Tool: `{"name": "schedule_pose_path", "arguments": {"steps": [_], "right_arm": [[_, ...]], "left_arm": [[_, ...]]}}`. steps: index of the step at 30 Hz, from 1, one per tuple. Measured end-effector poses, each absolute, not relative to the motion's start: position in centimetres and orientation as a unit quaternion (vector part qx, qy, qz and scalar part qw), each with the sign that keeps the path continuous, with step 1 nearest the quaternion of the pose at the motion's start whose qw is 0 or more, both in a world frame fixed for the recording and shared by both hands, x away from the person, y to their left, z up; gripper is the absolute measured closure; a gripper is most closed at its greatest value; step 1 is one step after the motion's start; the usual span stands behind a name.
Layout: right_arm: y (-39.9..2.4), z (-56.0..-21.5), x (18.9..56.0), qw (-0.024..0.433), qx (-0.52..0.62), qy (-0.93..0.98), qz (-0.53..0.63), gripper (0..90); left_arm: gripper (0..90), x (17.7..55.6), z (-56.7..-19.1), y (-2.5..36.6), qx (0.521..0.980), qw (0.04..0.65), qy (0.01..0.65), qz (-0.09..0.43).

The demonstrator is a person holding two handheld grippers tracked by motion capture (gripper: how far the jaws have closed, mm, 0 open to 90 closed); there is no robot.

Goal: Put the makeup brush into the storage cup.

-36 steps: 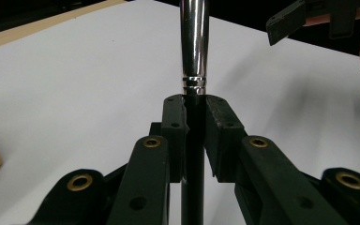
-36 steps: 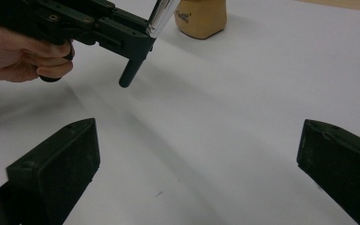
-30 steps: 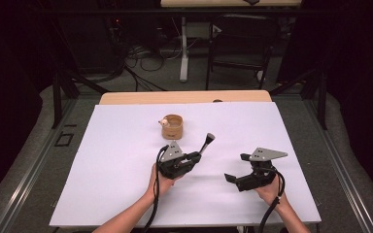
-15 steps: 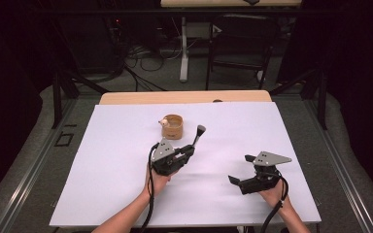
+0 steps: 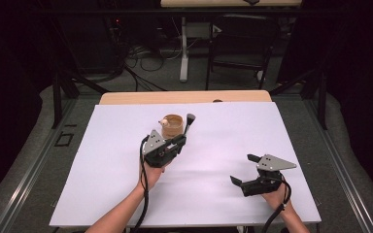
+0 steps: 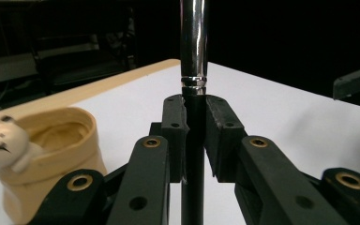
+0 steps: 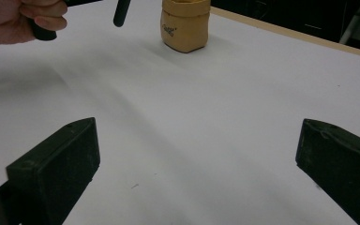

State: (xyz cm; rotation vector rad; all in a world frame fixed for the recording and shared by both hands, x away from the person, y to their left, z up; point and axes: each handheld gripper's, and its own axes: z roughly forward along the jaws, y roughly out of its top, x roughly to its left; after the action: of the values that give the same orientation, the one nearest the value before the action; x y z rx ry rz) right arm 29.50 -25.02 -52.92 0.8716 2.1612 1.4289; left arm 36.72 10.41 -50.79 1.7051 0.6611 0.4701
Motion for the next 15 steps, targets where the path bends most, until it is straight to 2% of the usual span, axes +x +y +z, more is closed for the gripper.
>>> {"name": "schedule_pose_path", "arguments": {"steps": [15], "right_arm": [[-25.3, -53.0, 29.4, 0.201, 0.316, 0.775, 0.509, 0.0]], "left_arm": [[79.0, 38.8, -48.2, 11.3, 0.712, 0.593, 0.296, 0.233]]}}
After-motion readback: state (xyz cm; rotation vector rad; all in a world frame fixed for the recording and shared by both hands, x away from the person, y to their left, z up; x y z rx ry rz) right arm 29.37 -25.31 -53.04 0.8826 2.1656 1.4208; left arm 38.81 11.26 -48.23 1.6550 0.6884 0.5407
